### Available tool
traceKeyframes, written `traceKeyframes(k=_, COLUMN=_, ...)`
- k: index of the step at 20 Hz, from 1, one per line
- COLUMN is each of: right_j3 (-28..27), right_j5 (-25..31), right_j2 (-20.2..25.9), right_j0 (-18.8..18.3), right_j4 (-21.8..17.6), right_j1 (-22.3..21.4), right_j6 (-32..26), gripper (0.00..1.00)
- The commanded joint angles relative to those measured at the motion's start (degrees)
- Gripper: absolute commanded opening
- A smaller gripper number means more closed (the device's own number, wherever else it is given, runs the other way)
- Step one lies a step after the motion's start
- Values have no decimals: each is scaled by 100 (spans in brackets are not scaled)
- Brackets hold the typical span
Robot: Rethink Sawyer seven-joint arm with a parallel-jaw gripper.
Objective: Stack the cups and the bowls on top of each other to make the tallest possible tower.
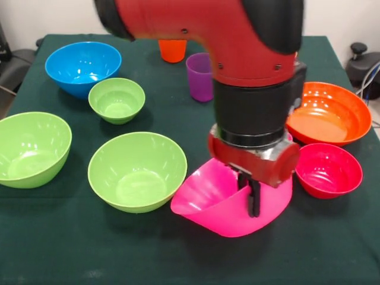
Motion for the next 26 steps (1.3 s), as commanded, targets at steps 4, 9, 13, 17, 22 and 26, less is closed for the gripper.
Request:
traceKeyframes(k=4, right_j3=1025, right_j5=-111, right_j2=1492, right_j0=-648, right_j4=-602, right_j1=41, right_j6=-2355, gripper=0)
traceKeyframes(k=9, right_j3=1022, right_j5=91, right_j2=1568, right_j0=-712, right_j4=-658, right_j1=23, right_j6=-2415, gripper=0)
traceKeyframes(k=13, right_j3=990, right_j5=193, right_j2=1541, right_j0=-706, right_j4=-692, right_j1=17, right_j6=-2391, gripper=0)
traceKeyframes(k=17, right_j3=971, right_j5=240, right_j2=1542, right_j0=-710, right_j4=-710, right_j1=16, right_j6=-2375, gripper=0)
traceKeyframes(k=22, right_j3=1111, right_j5=-32, right_j2=1355, right_j0=-632, right_j4=-778, right_j1=-98, right_j6=-2022, gripper=0)
traceKeyframes(k=26, right_j3=1359, right_j5=-181, right_j2=1255, right_j0=-639, right_j4=-804, right_j1=-245, right_j6=-1807, gripper=0)
